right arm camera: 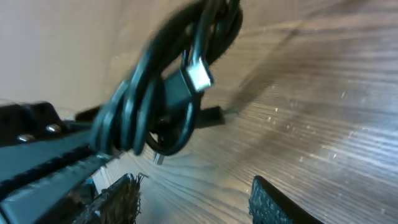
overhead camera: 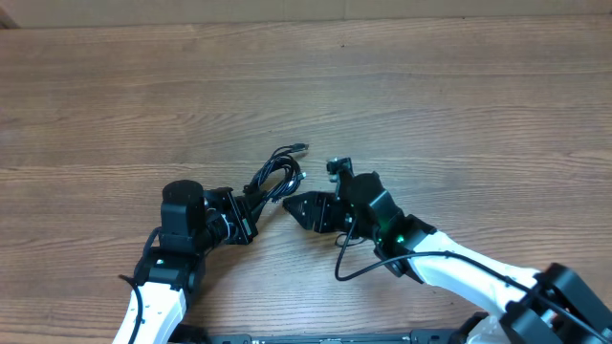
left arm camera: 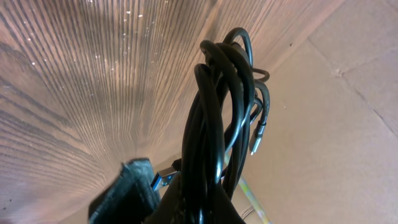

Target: Untangle cables

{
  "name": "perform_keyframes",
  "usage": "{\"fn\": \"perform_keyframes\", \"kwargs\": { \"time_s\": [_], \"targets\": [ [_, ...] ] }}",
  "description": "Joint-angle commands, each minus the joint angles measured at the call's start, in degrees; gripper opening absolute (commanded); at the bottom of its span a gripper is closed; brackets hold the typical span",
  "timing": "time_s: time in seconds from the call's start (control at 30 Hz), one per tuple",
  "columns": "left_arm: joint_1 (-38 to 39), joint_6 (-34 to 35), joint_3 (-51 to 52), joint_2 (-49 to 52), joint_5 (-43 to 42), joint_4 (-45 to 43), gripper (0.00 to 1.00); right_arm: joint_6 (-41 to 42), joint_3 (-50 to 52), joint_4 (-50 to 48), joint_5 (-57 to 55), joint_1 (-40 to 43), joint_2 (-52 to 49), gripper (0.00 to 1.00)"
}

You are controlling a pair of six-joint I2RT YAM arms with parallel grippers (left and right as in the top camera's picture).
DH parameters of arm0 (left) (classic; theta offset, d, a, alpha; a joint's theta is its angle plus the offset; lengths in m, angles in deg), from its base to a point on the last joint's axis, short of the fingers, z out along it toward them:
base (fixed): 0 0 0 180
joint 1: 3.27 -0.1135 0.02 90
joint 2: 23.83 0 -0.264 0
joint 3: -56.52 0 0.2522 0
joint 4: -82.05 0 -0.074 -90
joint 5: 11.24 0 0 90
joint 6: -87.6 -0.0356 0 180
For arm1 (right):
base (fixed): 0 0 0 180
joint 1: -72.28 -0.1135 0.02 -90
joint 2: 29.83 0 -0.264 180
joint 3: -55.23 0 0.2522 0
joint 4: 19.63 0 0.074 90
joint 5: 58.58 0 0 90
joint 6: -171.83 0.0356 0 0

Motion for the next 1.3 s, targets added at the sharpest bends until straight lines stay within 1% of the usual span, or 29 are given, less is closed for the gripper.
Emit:
{"fn": "perform_keyframes", "kwargs": {
  "time_s": [0.0, 0.17, 0.3, 0.5, 0.63, 0.73, 0.8, 0.87, 0.9, 1.0, 1.13, 1.2, 1.27],
  "targets": [
    [-0.2, 0.7, -0.6, -0.7, -1.7, -0.5, 0.05, -1.0, 0.4, -3.1, 0.1, -3.6, -2.5, 0.56],
    [-0.2, 0.7, -0.6, -0.7, -3.0, -0.4, 0.04, 3.3, 0.4, -5.1, -11.2, -7.2, -5.0, 0.54],
    [-0.2, 0.7, -0.6, -0.7, -4.9, -0.4, 0.05, 3.3, 0.4, -7.9, -16.7, -7.7, -5.8, 0.48],
    [-0.2, 0.6, -0.6, -0.7, -7.0, 0.2, 0.05, 3.1, 0.4, -11.8, -18.3, -7.7, -5.8, 0.47],
    [-0.2, 0.6, -0.6, -0.7, -9.7, 0.2, 0.04, 3.1, 0.4, -11.4, -20.5, -7.6, -5.8, 0.41],
    [-0.2, 0.6, -0.6, -0.7, -12.0, 0.2, 0.04, 3.1, 0.4, -11.2, -22.8, -7.6, -5.8, 0.31],
    [-0.2, 0.6, -0.6, -0.7, -13.2, 0.2, 0.05, 3.0, 0.4, -11.2, -24.2, -7.5, -5.8, 0.18],
    [-0.2, 0.6, -0.6, -0.7, -13.8, 0.2, 0.04, 1.1, 0.4, -11.1, -24.9, -7.3, -5.8, 0.05],
    [-0.2, 0.5, -0.6, -0.7, -13.8, 0.2, 0.04, -0.2, 0.4, -10.9, -25.2, -7.1, -5.8, 0.04],
    [-0.2, -1.9, -0.6, -0.7, -13.4, 0.2, 0.04, -3.4, 0.4, -9.6, -26.3, -6.2, -5.8, 0.04],
    [-0.3, -7.3, -0.6, -0.7, -13.2, 0.2, 0.04, -3.4, 0.4, -5.1, -27.2, -3.2, -5.8, 0.04],
    [-0.5, -11.7, -0.6, -0.7, -12.1, 0.2, 0.04, -3.4, 0.4, -2.8, -27.2, -0.8, -5.7, 0.04],
    [-1.0, -18.9, -0.6, -0.7, -10.3, 0.2, 0.04, -3.4, 0.4, -0.8, -26.3, 1.7, -5.3, 0.04]
  ]
}}
